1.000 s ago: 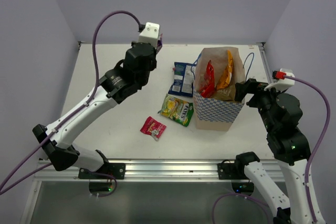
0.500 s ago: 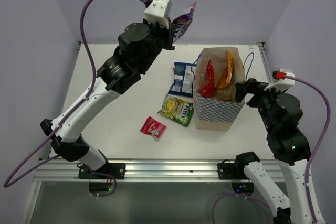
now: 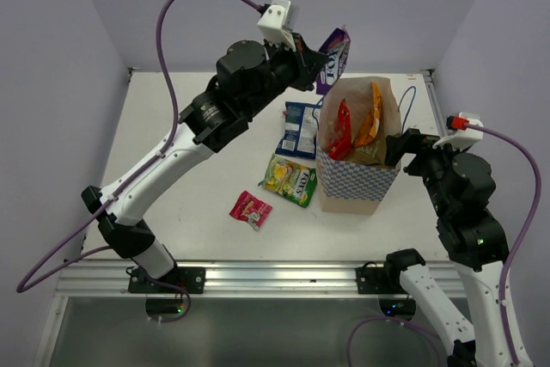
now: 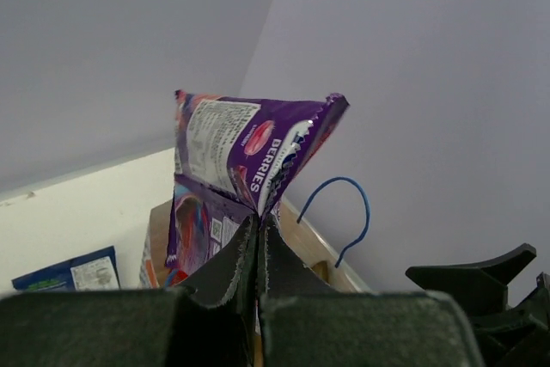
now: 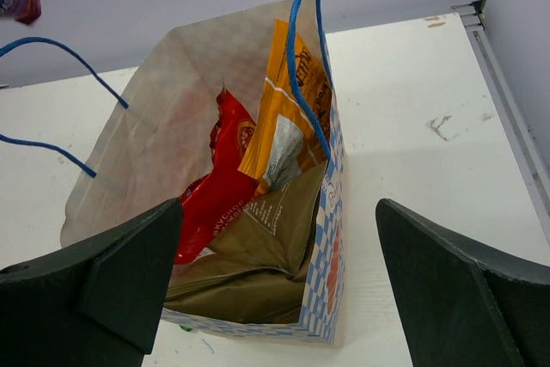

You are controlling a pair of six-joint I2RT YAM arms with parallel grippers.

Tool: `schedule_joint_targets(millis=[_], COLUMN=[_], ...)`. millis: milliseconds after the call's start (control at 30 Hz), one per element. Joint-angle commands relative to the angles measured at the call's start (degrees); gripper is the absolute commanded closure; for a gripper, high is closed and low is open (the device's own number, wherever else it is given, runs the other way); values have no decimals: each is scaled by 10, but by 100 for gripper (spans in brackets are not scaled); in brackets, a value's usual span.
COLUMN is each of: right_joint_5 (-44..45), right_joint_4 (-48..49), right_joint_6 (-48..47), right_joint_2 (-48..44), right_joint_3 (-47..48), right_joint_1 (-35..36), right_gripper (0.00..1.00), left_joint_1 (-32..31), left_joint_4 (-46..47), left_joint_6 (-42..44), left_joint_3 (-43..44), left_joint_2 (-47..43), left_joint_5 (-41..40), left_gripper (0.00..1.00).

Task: Place the snacks into the paper bag
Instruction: Place the snack in the paper bag.

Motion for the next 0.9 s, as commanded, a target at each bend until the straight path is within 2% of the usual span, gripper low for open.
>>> schedule_joint_targets(millis=[0, 167, 433, 567, 700, 867], right_joint_5=[14, 15, 18, 19, 19, 19], right_joint_4=[15, 17, 18, 19, 18, 18], right_joint_6=[-8, -8, -9, -10, -9, -10], right_joint_2=[-7, -11, -17, -17, -17, -17], right_joint_3=[12, 8, 5, 4, 4, 6], right_joint_1=[3, 3, 3, 2, 3, 3], right_gripper=[1, 2, 1, 2, 1, 2], left_joint_1=[-7, -12, -14, -17, -20, -19], left_joint_4=[92, 129, 162, 217, 282, 274], left_joint_6=[-61, -99, -95, -93, -82, -61], left_joint_3=[-17, -42, -24, -29, -61, -37], left_joint_2=[-5, 2, 16, 10, -7, 7], left_joint_5=[34, 57, 84, 108, 100, 82], left_gripper=[100, 100, 100, 100, 100, 100])
